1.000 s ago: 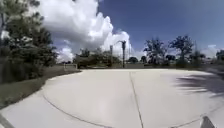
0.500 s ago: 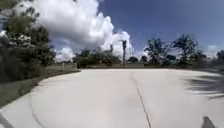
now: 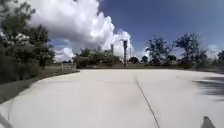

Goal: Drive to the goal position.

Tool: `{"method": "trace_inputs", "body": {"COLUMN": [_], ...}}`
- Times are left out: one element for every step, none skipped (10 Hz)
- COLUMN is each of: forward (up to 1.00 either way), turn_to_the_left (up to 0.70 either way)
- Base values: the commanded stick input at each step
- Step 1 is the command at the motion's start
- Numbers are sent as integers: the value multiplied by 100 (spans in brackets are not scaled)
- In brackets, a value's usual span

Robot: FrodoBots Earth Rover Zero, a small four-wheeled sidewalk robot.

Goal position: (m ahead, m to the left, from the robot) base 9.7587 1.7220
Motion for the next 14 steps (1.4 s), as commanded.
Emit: {"method": "trace_inputs", "body": {"forward": [70, 70, 70, 70, 70, 70, 70, 70, 70, 70, 70, 70, 70, 70], "turn_to_the_left": [0, 0, 0, 0, 0, 0, 0, -9, -32, -14, 0, 4, 26, 35]}}
